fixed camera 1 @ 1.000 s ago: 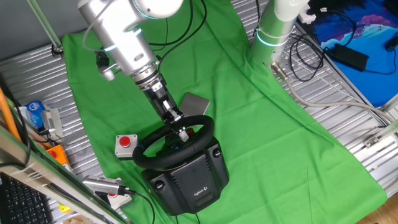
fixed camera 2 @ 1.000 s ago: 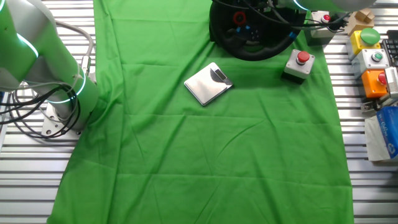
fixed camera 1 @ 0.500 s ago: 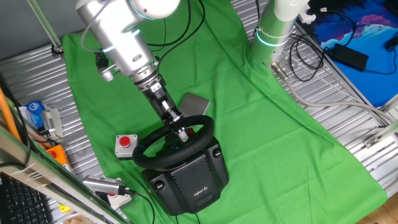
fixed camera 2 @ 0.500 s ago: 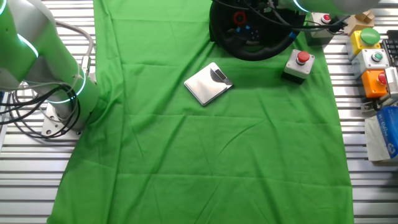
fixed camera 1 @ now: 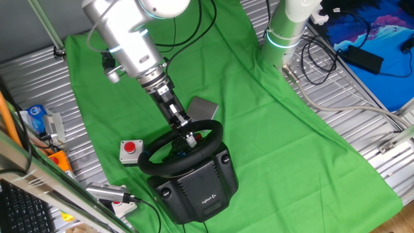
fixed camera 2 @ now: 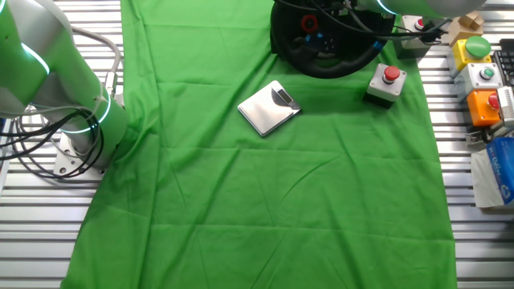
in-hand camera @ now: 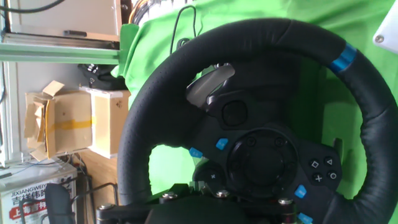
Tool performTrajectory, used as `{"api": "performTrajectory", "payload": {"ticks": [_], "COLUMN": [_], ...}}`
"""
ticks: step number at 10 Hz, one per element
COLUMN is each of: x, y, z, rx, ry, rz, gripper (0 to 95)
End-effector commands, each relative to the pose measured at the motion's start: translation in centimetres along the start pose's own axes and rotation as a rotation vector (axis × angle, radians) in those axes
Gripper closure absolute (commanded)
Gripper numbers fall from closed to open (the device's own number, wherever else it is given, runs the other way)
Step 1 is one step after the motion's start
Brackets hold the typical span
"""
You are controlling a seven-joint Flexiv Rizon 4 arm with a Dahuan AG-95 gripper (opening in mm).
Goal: Rotate the steering wheel 90 degrees clockwise
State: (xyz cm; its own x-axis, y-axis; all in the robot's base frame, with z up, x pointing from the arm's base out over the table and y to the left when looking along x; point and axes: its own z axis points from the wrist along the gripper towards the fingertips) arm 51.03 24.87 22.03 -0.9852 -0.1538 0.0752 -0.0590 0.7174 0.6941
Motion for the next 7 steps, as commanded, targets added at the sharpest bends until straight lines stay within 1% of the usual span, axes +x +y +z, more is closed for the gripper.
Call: {"api": "performTrajectory", "payload": {"ticks": [1,7], "x": [0.21,0.19], "y": [0.03,0.05], "z": [-0.04,-0.01], "rx": [0.007,0.012], "ry": [-0.002,-0.001], "rz": [0.007,0.003], "gripper": [95.0,95.0]}}
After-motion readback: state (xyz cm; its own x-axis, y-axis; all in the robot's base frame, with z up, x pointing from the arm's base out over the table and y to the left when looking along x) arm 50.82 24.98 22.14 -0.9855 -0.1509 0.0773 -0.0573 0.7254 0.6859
